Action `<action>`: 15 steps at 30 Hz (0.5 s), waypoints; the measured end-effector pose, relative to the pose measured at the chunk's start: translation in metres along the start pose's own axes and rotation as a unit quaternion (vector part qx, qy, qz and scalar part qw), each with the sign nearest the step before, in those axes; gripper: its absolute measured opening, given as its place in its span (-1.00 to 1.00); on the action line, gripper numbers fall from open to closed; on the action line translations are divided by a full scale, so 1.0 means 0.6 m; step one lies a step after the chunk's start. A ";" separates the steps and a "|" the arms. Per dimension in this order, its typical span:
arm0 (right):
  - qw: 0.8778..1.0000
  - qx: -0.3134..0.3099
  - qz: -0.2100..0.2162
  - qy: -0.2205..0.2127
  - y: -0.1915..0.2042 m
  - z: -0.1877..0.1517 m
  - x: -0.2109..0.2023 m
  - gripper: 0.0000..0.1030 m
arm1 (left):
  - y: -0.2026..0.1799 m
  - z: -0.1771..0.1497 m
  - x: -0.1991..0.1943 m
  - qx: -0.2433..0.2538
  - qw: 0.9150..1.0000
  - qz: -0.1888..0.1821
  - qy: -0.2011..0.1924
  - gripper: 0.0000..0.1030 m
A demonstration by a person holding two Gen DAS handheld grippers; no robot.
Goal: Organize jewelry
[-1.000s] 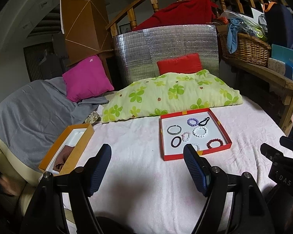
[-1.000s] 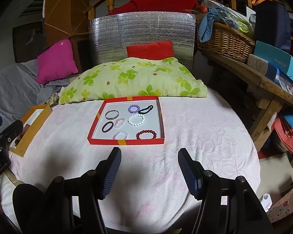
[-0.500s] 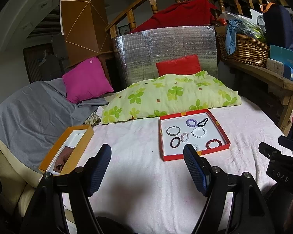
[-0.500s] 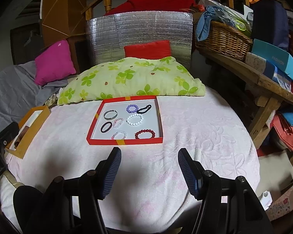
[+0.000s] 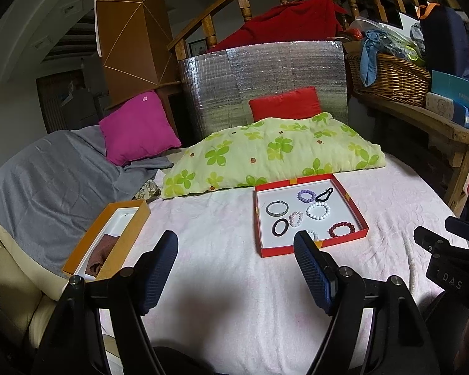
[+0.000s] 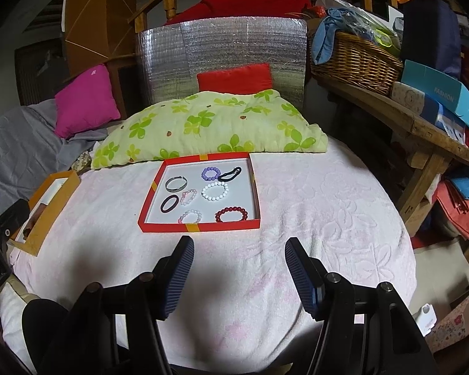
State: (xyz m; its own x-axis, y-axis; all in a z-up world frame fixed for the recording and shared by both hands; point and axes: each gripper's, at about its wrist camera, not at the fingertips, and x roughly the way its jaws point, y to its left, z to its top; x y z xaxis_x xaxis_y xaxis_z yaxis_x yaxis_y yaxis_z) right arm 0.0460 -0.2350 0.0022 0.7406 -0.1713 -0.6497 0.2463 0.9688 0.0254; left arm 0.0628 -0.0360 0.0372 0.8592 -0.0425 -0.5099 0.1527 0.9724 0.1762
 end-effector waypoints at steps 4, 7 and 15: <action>1.000 0.000 0.001 0.001 0.000 -0.001 0.001 0.26 | -0.001 0.001 0.001 0.001 1.000 0.000 0.000 0.50; 1.000 -0.001 0.000 0.001 0.000 -0.001 0.001 0.26 | -0.002 0.002 0.002 0.001 1.000 0.000 0.000 0.50; 1.000 0.000 0.000 0.002 0.001 -0.001 0.002 0.26 | -0.001 0.000 0.003 0.002 1.000 0.001 0.000 0.51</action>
State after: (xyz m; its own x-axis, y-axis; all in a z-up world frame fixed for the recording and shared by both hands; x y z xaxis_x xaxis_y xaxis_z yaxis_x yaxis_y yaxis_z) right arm 0.0468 -0.2348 0.0011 0.7384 -0.1716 -0.6522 0.2474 0.9686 0.0253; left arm 0.0646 -0.0370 0.0362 0.8596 -0.0400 -0.5094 0.1526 0.9716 0.1811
